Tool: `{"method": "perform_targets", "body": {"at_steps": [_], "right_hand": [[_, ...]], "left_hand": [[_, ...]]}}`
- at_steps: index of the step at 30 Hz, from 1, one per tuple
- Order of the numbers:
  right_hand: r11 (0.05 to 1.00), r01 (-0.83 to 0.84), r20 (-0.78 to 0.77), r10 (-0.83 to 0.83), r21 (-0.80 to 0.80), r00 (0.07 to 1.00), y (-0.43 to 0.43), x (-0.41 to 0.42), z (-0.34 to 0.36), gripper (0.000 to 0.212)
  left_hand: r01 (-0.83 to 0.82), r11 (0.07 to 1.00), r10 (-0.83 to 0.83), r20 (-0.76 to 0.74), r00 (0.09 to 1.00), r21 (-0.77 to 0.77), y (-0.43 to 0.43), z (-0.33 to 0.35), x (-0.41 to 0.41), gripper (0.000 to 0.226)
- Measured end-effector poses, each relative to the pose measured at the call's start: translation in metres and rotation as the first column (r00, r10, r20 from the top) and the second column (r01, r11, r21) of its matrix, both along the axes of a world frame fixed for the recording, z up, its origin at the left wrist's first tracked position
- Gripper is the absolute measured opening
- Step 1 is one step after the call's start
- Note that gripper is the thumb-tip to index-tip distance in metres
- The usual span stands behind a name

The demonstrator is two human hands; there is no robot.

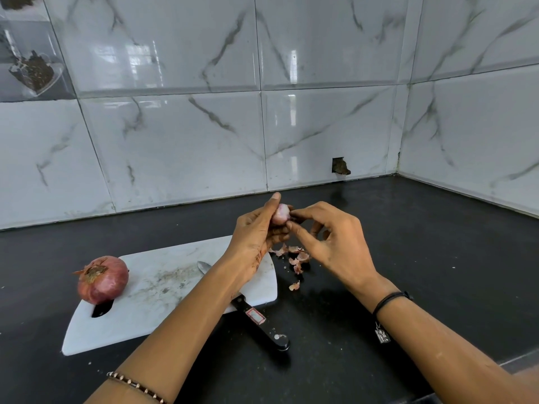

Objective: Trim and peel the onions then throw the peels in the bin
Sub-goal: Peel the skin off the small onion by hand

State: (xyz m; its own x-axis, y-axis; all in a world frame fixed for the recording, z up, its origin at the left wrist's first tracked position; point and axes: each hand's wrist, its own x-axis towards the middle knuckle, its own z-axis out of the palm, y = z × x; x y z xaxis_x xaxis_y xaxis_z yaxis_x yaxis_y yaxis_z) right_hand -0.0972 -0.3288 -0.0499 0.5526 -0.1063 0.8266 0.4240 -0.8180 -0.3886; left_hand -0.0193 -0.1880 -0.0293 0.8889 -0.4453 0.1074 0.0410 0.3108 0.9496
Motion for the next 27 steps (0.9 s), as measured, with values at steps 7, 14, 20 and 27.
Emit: {"method": "perform_targets", "body": {"at_steps": [7,14,20,27], "right_hand": [[0.998,0.054,0.006,-0.054,-0.038,0.999,-0.002,0.000,-0.001,0.014],[0.993,0.112,-0.137,-0.114,-0.024,0.984,-0.004,0.000,-0.002,0.013],[0.995,0.081,-0.208,-0.090,-0.052,0.974,0.004,-0.003,-0.001,0.015],[0.982,0.186,-0.105,-0.183,0.019,0.977,-0.004,0.000,-0.002,0.027]], "left_hand": [[-0.024,0.998,0.022,0.048,0.999,0.053,-0.001,-0.001,0.000,0.040],[0.031,0.995,-0.035,0.039,0.999,0.095,-0.002,0.000,-0.006,0.043],[0.037,0.996,-0.041,0.048,0.998,0.084,-0.002,0.000,-0.008,0.034],[0.033,0.999,-0.032,-0.075,0.997,0.012,0.001,0.002,-0.004,0.041]]}}
